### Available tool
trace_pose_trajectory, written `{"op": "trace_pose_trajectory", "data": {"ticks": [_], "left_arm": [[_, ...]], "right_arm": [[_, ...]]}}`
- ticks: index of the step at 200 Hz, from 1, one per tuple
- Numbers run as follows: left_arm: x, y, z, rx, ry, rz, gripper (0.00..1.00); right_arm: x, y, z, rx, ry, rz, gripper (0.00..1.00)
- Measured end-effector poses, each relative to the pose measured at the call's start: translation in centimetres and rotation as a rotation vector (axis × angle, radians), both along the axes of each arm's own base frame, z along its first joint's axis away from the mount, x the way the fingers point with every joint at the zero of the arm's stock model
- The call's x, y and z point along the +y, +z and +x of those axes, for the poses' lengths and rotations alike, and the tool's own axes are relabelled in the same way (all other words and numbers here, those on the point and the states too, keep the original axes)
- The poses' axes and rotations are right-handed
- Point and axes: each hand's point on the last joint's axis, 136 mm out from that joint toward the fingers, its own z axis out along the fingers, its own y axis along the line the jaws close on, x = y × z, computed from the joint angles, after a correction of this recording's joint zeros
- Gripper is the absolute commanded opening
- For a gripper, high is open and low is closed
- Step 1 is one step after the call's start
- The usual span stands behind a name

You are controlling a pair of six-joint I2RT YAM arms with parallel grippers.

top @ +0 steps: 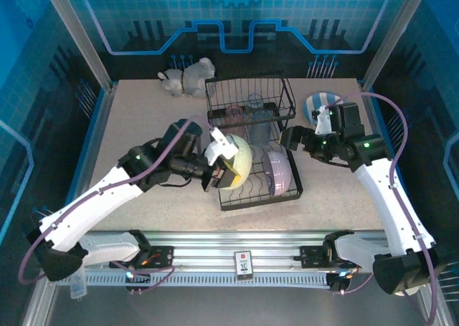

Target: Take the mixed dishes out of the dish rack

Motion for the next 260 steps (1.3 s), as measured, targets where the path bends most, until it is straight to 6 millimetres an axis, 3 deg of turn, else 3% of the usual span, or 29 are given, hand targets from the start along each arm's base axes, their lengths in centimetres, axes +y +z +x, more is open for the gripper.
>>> {"op": "trace_pose_trajectory", "data": {"ticks": [45, 91, 166, 213, 260], "left_arm": [[-1.3, -3.2, -1.3, -0.227, -0.186, 0.325, 0.00], [-0.3, -6.5, -0.9, -0.468, -0.321, 0.609, 0.00], [0.3, -7.3, 1.7, -0.721, -0.417, 0.803, 0.00], [-0.1, -7.6, 2.5, -0.772, -0.453, 0.840, 0.00], [-0.4, -7.7, 2.9, -0.803, -0.471, 0.849, 0.00]], "right_arm": [[0.8, 5.2, 0.0, -0.076, 0.061, 0.025, 0.99], [2.7, 6.8, -1.0, -0.076, 0.178, -0.020, 0.98], [7.7, 5.4, -2.9, -0.060, 0.403, -0.209, 0.92], [8.8, 3.5, -2.3, -0.042, 0.449, -0.336, 0.84], [8.4, 2.3, -1.9, -0.035, 0.460, -0.443, 0.72]]}}
